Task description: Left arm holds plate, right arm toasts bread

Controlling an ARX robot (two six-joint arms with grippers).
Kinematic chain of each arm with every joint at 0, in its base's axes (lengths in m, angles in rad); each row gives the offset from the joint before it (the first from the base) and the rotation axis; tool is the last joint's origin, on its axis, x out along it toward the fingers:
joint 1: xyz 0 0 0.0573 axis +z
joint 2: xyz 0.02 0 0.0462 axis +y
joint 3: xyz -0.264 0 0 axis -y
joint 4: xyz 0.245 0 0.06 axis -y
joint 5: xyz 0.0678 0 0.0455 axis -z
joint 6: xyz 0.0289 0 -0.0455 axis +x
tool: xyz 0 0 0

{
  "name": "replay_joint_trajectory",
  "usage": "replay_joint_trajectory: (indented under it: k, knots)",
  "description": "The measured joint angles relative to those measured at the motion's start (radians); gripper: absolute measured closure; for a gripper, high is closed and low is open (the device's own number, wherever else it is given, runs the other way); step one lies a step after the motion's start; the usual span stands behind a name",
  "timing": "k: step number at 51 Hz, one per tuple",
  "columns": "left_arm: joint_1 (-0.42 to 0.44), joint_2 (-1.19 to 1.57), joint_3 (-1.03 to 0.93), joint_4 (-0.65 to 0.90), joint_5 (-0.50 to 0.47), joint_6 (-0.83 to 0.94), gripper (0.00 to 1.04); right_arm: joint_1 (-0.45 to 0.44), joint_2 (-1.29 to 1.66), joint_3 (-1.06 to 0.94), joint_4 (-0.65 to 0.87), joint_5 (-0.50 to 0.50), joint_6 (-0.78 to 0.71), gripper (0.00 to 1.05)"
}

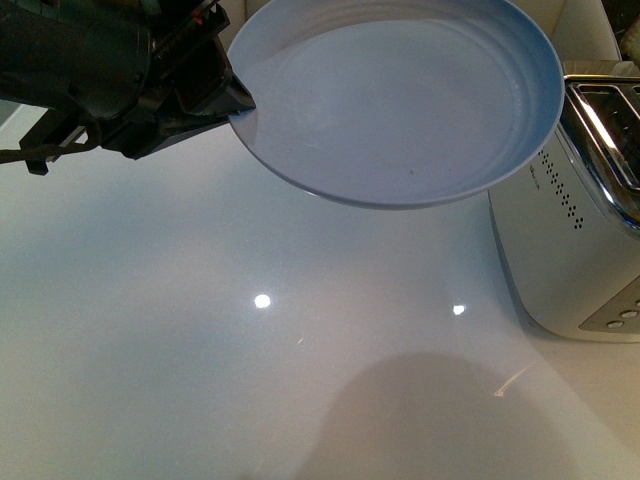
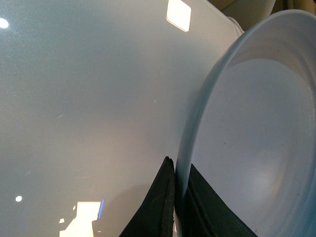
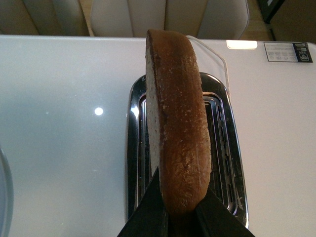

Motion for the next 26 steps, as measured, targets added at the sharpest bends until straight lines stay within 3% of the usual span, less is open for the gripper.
replay_joint_trajectory:
  k: [26]
  knots:
    - [0.000, 0.000, 0.000, 0.000, 0.000, 0.000, 1.02, -0.009, 0.076, -0.021, 0.068, -0.004, 0.035, 1.02]
